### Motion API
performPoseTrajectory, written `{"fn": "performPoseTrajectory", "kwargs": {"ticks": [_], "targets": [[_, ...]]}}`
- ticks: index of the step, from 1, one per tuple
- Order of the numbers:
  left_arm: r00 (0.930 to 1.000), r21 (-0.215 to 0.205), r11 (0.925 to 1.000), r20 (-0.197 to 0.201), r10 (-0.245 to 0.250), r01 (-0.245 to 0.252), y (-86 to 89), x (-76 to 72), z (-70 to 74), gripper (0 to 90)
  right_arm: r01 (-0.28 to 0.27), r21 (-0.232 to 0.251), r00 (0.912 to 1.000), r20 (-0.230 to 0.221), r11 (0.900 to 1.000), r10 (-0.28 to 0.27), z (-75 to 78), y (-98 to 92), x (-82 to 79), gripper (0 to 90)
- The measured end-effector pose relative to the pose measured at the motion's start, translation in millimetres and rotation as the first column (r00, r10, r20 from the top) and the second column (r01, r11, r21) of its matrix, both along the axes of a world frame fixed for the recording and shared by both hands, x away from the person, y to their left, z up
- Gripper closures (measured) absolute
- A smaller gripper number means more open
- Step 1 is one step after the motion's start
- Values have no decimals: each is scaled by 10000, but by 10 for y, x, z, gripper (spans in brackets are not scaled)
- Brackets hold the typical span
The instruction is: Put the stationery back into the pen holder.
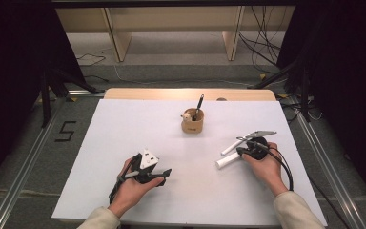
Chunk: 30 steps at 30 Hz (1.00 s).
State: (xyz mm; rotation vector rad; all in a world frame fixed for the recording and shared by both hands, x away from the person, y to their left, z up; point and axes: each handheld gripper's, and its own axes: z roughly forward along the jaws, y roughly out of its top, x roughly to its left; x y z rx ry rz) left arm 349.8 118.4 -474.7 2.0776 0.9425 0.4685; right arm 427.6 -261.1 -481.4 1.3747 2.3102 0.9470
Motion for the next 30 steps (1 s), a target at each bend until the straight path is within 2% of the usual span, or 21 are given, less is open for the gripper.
{"fn": "performPoseTrajectory", "kwargs": {"ticks": [9,12,18,25,30], "targets": [[9996,-19,9996,-35,-279,279,-65,-18,-13,382,-360,319,9993,-73,9988,363,-8,99,-64,900],[9995,-64,9995,-64,-297,297,-75,-22,-14,382,-478,284,9989,-9,9985,479,-11,136,-84,900],[9995,-119,9994,-61,-312,311,-78,-26,-11,382,-176,477,9995,274,9987,163,22,93,-91,892],[9991,-289,9988,-115,-411,408,-88,-28,-12,386,130,389,9975,695,9992,-157,55,-33,-142,786],[9962,-468,9954,-193,-852,842,-179,-43,-11,393,404,424,9922,1159,9983,-451,63,-97,-222,661]]}}
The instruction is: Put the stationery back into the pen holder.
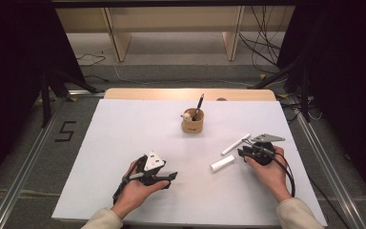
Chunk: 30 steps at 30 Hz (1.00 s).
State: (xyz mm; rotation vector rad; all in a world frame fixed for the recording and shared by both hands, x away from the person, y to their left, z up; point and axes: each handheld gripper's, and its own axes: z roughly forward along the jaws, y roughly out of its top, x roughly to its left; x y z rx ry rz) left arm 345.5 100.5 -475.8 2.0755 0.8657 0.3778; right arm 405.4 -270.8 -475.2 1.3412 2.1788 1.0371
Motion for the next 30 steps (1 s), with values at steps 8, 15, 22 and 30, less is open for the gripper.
{"fn": "performPoseTrajectory", "kwargs": {"ticks": [8,15,22,30], "targets": [[9968,246,9966,113,-796,793,-319,-35,-25,400,366,158,9990,235,9992,-370,-11,-53,-95,522],[9907,252,9907,211,-1343,1337,-614,-19,-39,413,568,200,9981,233,9982,-572,-22,-71,-107,485],[9903,69,9913,456,-1314,1313,-889,50,-54,400,755,377,9963,382,9964,-769,-15,-90,-107,482],[9881,-1,9891,453,-1470,1472,-1178,183,-106,399,795,448,9960,378,9958,-812,-22,-96,-104,482]]}}
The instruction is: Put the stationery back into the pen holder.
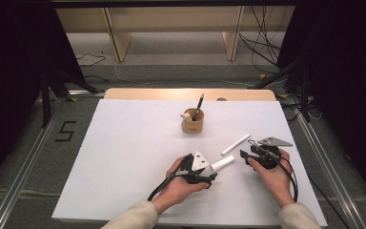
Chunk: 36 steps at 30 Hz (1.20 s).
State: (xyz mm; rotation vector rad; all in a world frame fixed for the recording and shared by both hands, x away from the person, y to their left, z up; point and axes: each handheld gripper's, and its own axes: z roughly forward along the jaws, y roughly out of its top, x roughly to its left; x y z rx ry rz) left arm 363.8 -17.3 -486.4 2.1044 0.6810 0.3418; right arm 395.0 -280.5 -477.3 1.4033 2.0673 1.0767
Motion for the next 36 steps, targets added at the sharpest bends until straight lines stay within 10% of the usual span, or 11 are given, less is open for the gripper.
{"fn": "performPoseTrajectory", "kwargs": {"ticks": [36], "targets": [[9986,-89,10000,-526,26,-30,-281,236,-114,480,48,39,9999,-94,10000,-48,-24,-7,17,480]]}}
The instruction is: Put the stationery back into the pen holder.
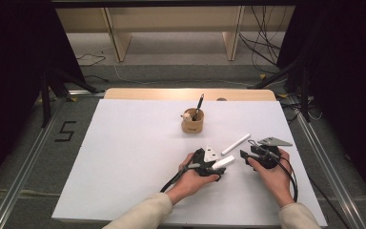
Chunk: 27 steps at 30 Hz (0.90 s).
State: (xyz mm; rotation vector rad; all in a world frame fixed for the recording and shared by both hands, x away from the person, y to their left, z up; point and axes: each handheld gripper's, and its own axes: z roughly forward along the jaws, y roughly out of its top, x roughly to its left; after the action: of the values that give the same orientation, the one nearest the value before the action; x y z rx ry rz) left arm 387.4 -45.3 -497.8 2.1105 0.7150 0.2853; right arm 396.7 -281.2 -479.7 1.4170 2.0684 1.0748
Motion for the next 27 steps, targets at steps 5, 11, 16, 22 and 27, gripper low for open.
{"fn": "performPoseTrajectory", "kwargs": {"ticks": [5,11,16,22,27], "targets": [[10000,-51,10000,-81,9,-10,-22,14,1,504,-8,-4,10000,-17,10000,8,-1,-2,1,478],[9999,60,10000,-149,-43,44,-55,29,-2,526,-5,-14,10000,-27,10000,5,-4,-4,4,475],[9998,110,9999,-201,-3,5,-76,46,-3,547,-1,-5,10000,-14,10000,1,-6,-3,5,474],[9998,283,9996,-174,-28,33,-84,59,4,574,14,13,10000,-13,10000,-14,-6,-4,6,474],[10000,446,9990,-53,-42,45,-95,52,6,597,0,6,10000,-23,10000,0,-8,-4,7,474]]}}
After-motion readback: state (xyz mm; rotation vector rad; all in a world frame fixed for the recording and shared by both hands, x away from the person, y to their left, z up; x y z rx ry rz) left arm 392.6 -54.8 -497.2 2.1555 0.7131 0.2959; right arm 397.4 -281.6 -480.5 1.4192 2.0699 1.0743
